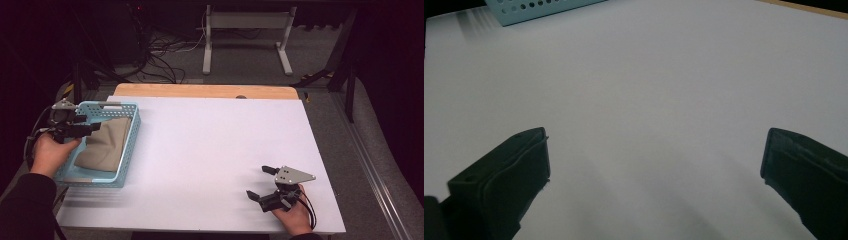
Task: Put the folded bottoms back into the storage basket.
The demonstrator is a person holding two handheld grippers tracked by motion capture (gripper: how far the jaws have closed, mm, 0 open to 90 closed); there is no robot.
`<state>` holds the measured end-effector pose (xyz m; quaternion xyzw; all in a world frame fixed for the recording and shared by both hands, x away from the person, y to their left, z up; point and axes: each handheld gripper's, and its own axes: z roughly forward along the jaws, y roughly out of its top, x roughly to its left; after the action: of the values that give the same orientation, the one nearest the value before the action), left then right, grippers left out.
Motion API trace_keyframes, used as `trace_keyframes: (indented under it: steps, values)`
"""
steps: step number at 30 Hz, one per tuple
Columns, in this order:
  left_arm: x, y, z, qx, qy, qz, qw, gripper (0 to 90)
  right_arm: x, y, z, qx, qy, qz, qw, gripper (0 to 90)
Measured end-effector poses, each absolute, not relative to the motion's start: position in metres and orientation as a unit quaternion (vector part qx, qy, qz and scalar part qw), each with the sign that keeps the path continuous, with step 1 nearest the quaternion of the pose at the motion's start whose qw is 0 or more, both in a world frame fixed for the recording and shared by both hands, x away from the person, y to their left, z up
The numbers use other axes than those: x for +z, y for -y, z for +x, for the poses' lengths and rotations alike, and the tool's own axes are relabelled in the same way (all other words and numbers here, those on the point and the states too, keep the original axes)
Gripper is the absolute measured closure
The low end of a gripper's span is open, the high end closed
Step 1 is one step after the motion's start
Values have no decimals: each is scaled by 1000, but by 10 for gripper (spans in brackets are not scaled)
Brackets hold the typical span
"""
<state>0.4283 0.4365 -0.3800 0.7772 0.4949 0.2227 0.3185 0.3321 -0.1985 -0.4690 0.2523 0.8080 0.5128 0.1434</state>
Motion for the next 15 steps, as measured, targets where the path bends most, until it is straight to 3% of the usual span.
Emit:
trace_keyframes:
  steps: [9,15]
  values:
    - [-377,-443,403,183,-488,792,319,523,-469,198,332,512,-809,253,142,2]
    - [-383,-438,400,166,-473,816,289,646,-469,198,333,509,-810,254,142,4]
